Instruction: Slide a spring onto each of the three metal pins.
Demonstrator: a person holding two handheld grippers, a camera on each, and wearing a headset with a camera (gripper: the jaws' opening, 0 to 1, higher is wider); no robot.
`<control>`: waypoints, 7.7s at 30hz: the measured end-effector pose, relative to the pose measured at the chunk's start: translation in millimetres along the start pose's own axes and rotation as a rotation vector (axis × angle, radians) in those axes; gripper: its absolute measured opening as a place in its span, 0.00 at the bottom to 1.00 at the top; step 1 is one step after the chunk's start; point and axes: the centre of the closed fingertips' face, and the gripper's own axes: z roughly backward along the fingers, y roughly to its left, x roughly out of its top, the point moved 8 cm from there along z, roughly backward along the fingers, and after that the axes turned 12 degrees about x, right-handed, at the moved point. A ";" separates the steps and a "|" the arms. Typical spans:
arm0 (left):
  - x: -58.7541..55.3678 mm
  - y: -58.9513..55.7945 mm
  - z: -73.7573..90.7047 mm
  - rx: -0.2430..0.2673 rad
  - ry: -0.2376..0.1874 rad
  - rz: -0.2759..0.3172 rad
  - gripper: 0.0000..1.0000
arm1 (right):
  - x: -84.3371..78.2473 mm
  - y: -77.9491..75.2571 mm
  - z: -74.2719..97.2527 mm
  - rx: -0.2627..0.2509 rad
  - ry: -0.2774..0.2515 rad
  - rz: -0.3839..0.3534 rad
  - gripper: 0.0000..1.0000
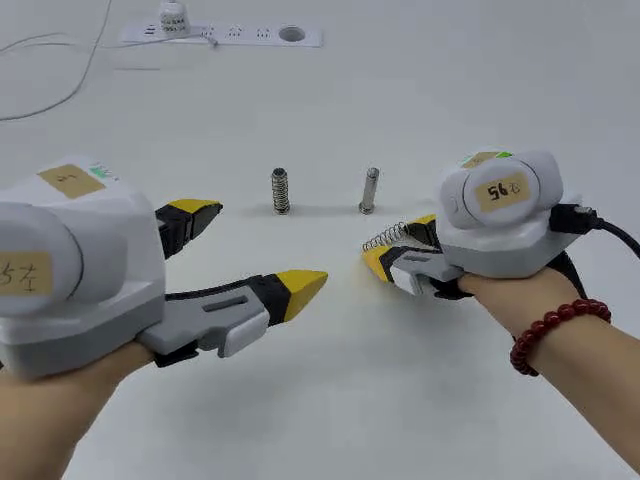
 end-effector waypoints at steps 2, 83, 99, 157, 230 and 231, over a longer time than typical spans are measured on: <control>-0.3 0.2 0.0 -0.003 0.007 0.001 0.67 | 0.7 0.6 1.5 0.002 -0.001 0.019 0.33; 18.4 -22.8 -29.7 -0.348 0.312 0.320 0.17 | 43.9 66.8 39.8 0.429 -0.190 0.556 0.32; 16.3 -26.3 -31.6 -0.362 0.362 0.420 0.12 | 42.0 66.0 41.0 0.437 -0.171 0.587 0.33; 48.0 -16.0 -60.6 -0.060 -0.250 0.139 0.10 | 18.7 20.7 69.9 0.262 -0.201 0.172 0.51; 38.1 -39.8 -130.1 -0.004 -0.350 -0.084 0.11 | 5.2 -16.0 80.6 0.175 -0.284 -0.039 0.48; 38.0 -40.0 -129.7 0.000 -0.353 -0.090 0.11 | 5.3 -16.1 80.6 0.174 -0.283 -0.039 0.48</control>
